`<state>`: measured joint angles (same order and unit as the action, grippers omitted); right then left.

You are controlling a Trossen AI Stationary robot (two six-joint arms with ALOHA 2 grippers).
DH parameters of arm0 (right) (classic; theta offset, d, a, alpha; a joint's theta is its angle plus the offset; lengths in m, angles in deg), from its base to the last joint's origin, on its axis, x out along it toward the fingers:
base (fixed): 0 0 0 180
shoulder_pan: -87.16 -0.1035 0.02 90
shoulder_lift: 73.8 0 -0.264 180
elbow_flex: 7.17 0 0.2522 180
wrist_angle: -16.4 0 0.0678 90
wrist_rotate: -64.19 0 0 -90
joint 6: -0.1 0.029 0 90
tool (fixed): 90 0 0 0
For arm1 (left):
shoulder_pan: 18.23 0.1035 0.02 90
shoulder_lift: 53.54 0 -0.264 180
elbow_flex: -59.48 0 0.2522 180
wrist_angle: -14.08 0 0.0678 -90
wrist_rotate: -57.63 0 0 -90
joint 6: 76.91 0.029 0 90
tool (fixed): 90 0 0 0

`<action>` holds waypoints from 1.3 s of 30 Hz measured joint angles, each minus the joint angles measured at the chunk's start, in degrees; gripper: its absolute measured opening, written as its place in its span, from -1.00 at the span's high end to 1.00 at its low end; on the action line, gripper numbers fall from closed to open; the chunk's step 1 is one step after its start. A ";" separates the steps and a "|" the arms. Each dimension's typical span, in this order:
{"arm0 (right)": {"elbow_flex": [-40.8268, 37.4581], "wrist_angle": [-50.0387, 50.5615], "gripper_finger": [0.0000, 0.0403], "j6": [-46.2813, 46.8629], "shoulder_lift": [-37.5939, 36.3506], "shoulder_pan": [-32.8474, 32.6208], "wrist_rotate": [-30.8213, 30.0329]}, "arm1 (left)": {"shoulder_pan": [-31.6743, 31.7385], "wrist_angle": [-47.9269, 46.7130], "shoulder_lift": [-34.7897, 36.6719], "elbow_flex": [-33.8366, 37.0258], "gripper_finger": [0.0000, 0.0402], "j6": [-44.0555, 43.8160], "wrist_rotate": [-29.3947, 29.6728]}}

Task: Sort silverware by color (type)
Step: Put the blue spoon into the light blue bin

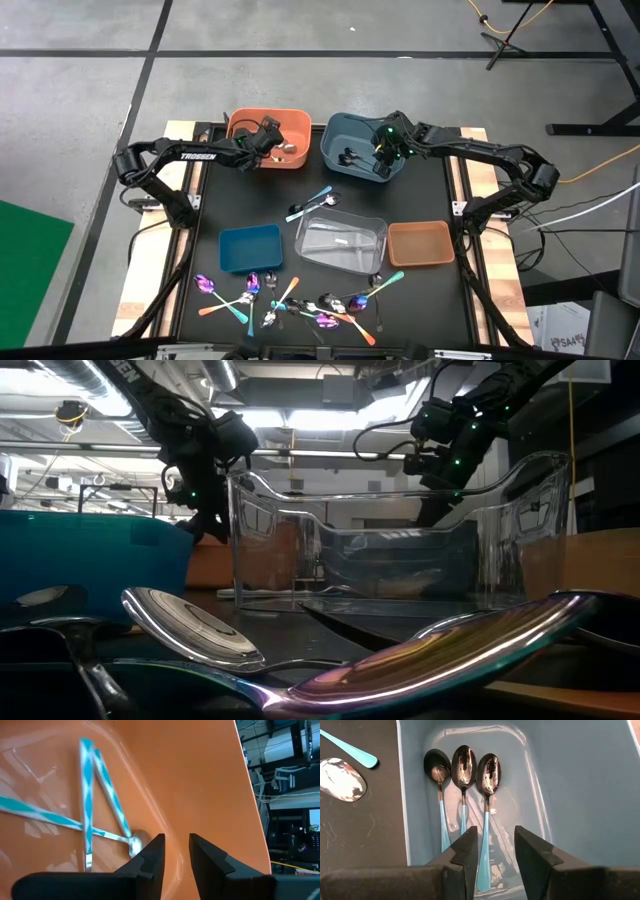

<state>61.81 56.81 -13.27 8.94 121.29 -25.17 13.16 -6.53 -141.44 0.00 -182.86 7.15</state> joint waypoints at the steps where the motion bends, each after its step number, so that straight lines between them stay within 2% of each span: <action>1: 0.00 0.00 0.42 0.00 0.00 0.00 -0.01 | -0.01 0.00 0.00 0.00 0.59 0.00 0.00; 19: -0.02 0.98 0.42 0.01 0.00 0.00 0.01 | -3.31 2.68 0.04 0.00 0.59 9.21 0.43; 24: -0.02 0.98 0.42 -0.01 0.00 0.00 -0.01 | -5.50 8.98 0.06 0.00 0.59 11.18 5.02; 28: -0.02 0.96 0.42 0.01 0.00 0.02 0.01 | -6.90 16.06 0.28 0.00 0.59 17.34 7.68; 33: -0.02 0.90 0.42 0.01 0.00 0.00 0.00 | -8.14 26.87 0.29 -0.02 0.59 29.33 7.13; 39: -0.02 0.88 0.42 0.01 0.00 0.02 0.01 | -9.26 39.45 0.31 -0.02 0.59 51.78 -0.14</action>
<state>61.79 57.69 -13.26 8.94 121.31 -25.16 3.90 32.92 -141.13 -0.02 -131.07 7.01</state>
